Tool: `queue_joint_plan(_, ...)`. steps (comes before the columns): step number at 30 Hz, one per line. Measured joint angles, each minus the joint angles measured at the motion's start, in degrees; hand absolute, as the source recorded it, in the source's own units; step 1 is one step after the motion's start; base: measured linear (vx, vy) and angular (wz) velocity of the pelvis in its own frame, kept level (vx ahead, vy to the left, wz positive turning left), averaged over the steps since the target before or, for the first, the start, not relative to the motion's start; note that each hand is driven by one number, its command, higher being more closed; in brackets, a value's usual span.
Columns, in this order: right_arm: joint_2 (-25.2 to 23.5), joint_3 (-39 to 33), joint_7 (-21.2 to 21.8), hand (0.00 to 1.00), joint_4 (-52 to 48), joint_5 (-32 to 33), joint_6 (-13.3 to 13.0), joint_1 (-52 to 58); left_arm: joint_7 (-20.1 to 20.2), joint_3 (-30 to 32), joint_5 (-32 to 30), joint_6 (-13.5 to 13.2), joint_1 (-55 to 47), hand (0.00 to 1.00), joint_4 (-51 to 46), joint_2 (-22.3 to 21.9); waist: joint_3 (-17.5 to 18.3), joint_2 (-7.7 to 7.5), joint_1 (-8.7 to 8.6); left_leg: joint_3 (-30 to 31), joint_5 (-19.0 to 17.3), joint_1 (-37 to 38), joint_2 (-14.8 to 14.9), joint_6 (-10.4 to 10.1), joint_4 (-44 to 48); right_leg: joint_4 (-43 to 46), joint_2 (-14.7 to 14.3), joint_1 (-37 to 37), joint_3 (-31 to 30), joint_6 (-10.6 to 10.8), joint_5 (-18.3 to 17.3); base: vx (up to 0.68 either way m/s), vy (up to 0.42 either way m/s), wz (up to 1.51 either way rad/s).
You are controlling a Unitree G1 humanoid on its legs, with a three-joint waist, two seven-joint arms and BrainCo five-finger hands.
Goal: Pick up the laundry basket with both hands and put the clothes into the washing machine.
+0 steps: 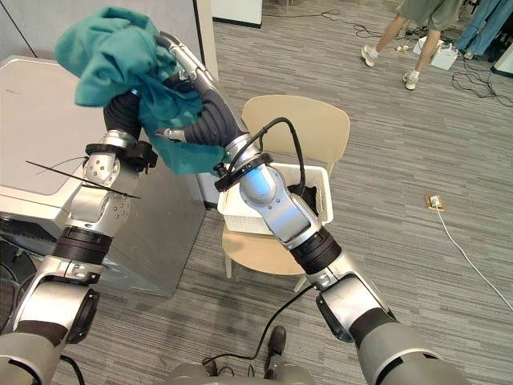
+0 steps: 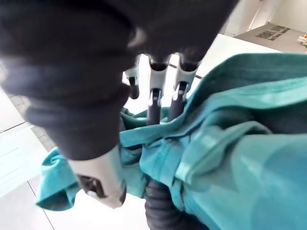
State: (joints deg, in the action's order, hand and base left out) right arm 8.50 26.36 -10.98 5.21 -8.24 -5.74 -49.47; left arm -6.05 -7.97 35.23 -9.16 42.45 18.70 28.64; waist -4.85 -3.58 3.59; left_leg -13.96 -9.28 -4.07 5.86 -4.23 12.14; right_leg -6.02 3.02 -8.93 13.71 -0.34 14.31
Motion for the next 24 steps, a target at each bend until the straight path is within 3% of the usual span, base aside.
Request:
queue_joint_plan(5,-0.30,-1.25,-0.02,0.00,-0.14,0.98,0.10,0.41,-0.72,5.76,-0.54,-0.05,-1.34,1.00,1.44,-1.16,-0.02,-0.03,-0.22,-0.26,0.00,0.29,-0.07,0.03,-0.10,0.23,-0.04,0.01,-0.09,-0.01,0.01,0.00,0.000,-0.03)
queue_joint_plan(7,-0.24,-6.19,-0.26,0.00,-1.74,0.93,0.12,1.46,-2.91,12.49,-2.42,-0.31,-7.81,1.00,-1.46,-5.72,-0.01,-0.04,-0.20,-0.36,-0.01,0.41,-0.09,0.03,-0.18,0.23,-0.06,0.07,0.04,0.00,0.00,0.00,0.000,0.00)
queue_joint_plan(10,2.43,-13.30,-1.56,0.00,-3.09,0.87,1.05,1.48,-4.16,14.85,-3.79,0.21,-13.06,1.00,-1.85,-6.36,0.04,-0.12,0.41,-0.41,-0.01,0.41,0.05,0.03,-0.20,0.24,-0.19,0.11,0.05,0.00,0.00,0.00,0.000,0.03)
queue_joint_plan(13,2.94,-15.99,-3.10,0.00,-3.74,0.93,1.92,2.49,-6.42,16.75,-4.48,0.25,-13.10,1.00,-3.24,-6.33,0.05,-0.13,0.34,-0.42,0.00,0.97,0.10,0.01,-0.21,0.25,-0.26,0.72,0.11,0.00,0.00,0.00,0.004,0.00)
queue_joint_plan(16,3.38,-19.36,-3.75,0.00,-8.59,0.33,2.03,6.83,-8.34,20.12,-9.77,0.05,-16.95,1.00,-14.65,-8.51,0.10,-0.20,0.06,-0.70,-0.10,1.54,-0.07,0.15,-0.51,0.24,-0.13,0.90,0.03,0.01,-0.03,0.00,0.057,-0.08)
queue_joint_plan(19,5.68,-25.54,-3.90,0.00,-8.98,-0.92,2.24,11.24,-8.71,23.20,-14.96,-0.15,-21.30,1.00,-19.35,-8.68,0.13,-0.19,0.23,-1.22,-0.11,2.62,-0.11,0.13,-1.32,0.22,-0.14,1.62,-0.12,-0.11,-0.68,0.00,0.048,-0.06)
queue_joint_plan(24,8.33,-36.97,-3.86,0.00,-14.16,-1.38,2.59,25.49,-9.41,33.75,-16.98,-0.11,-31.77,1.00,-25.71,-10.05,1.14,0.04,0.20,-1.64,-0.11,3.18,0.21,0.08,-1.84,0.03,-0.65,1.71,-0.18,-0.28,-1.78,0.02,0.020,-0.03)
